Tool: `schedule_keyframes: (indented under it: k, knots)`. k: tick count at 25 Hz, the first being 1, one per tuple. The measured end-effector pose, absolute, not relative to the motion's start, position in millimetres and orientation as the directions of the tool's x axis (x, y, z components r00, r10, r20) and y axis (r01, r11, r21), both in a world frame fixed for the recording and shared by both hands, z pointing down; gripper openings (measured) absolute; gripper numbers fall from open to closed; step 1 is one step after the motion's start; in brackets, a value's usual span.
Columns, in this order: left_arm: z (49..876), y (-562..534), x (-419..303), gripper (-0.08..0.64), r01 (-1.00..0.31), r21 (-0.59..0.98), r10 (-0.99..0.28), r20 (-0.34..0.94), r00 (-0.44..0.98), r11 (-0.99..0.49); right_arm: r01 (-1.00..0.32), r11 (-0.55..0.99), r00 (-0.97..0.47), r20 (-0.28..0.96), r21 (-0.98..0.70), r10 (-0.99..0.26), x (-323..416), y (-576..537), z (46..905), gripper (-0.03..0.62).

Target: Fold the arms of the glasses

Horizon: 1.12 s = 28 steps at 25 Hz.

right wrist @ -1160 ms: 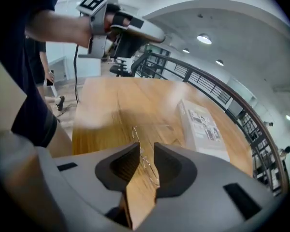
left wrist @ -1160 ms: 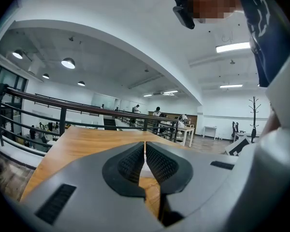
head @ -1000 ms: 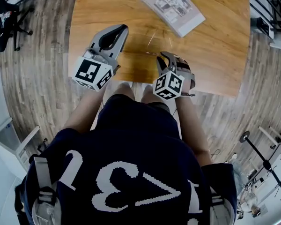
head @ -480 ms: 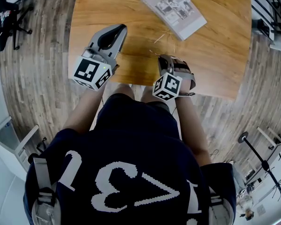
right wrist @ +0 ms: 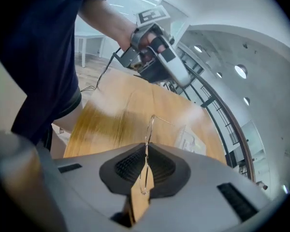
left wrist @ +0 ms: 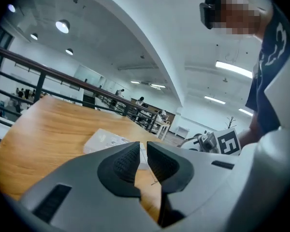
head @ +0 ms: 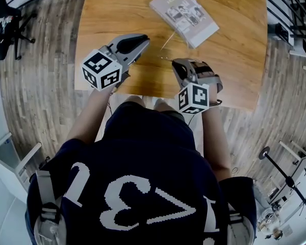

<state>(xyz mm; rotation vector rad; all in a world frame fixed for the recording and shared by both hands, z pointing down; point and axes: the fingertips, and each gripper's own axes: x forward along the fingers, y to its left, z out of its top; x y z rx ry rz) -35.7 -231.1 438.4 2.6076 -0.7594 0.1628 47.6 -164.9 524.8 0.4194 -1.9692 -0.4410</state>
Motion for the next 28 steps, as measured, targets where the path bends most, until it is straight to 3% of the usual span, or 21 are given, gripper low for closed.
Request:
schedule_keyframes:
  k: [2, 6, 12, 16, 20, 23, 28]
  knots:
    - [440, -228, -25, 0.096, -0.478, 0.422, -0.416, 0.236, 0.878, -0.77, -0.06, 0.859, -0.427, 0.764, 0.509, -0.483, 45, -164, 509, 0.037]
    - [437, -227, -13, 0.14, -0.421, 0.477, -0.348, 0.238, 0.907, -0.771, 0.004, 0.833, -0.464, 0.739, 0.554, -0.489, 33, -157, 483, 0.037]
    - [401, -249, -2, 0.141, -0.456, 0.285, -0.393, 0.254, 0.884, -0.843, 0.069, 0.815, -0.49, 0.731, 0.576, -0.475, 22, -146, 471, 0.037]
    - [407, -281, -12, 0.141, -0.507, 0.375, -0.457, 0.22, 0.862, -0.776, 0.056, 0.807, -0.504, 0.714, 0.588, -0.486, 20, -143, 465, 0.036]
    - [453, -301, -30, 0.141, -0.573, 0.465, -0.505, 0.276, 0.818, -0.675, 0.044, 0.803, -0.518, 0.701, 0.595, -0.491, 18, -139, 456, 0.037]
    - [467, -299, -12, 0.141, -0.482, 0.556, -0.416, 0.251, 0.874, -0.677, 0.053, 0.803, -0.528, 0.699, 0.594, -0.482, 13, -136, 451, 0.037]
    - [455, -297, 5, 0.141, -0.294, 0.724, -0.344, 0.082, 0.935, -0.624, 0.06, 0.802, -0.532, 0.699, 0.595, -0.478, 8, -131, 451, 0.037]
